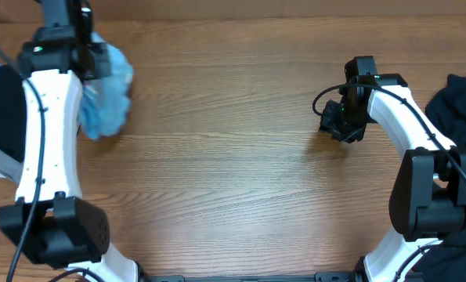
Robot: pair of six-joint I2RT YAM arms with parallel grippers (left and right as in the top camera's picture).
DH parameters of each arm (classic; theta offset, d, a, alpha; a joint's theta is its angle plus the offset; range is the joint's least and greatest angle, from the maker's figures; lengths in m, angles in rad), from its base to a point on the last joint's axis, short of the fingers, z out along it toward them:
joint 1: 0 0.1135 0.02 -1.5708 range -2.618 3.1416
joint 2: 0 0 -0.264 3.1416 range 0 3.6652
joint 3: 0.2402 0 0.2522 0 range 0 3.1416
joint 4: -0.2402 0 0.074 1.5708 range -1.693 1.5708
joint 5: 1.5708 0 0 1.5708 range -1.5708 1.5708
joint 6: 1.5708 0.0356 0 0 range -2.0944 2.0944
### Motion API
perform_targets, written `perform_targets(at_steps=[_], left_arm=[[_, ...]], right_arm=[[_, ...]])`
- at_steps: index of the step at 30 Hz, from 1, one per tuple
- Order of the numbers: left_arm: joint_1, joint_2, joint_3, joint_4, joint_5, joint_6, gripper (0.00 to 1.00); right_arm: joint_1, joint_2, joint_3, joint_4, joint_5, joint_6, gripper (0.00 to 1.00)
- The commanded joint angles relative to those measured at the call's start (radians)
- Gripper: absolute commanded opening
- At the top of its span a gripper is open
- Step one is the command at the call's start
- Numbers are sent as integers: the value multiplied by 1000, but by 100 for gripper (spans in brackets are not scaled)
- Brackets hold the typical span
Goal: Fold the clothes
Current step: 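Place the shirt on the left clothes stack with the left gripper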
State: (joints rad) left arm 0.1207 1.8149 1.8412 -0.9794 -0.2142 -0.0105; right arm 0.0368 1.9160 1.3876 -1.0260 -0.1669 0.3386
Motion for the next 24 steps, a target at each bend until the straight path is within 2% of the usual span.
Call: perform_targets(at_steps=[1, 11, 18, 20, 22, 23, 24], left_arm=[[100, -48, 28, 38, -108, 41, 9], [327, -34, 27, 143, -96, 40, 12], [467, 50, 27, 177, -47, 3, 13], [509, 81, 27, 184, 19, 3, 27], [537, 112, 27, 179, 59, 3, 27], [550, 129, 27, 170, 62, 3, 31], [559, 140, 27, 164, 62, 3, 45]], right_arm=[[-2, -24, 22, -10, 9, -19, 40], [-2, -24, 22, -30, 9, -29, 40], [-2, -24, 22, -47, 9, -29, 40], [-2, -24, 22, -51, 9, -29, 40], [-2, -24, 22, -51, 9, -29, 40], [-2, -24, 22, -53, 9, -29, 40], [-2, -24, 22, -55, 9, -29, 40]])
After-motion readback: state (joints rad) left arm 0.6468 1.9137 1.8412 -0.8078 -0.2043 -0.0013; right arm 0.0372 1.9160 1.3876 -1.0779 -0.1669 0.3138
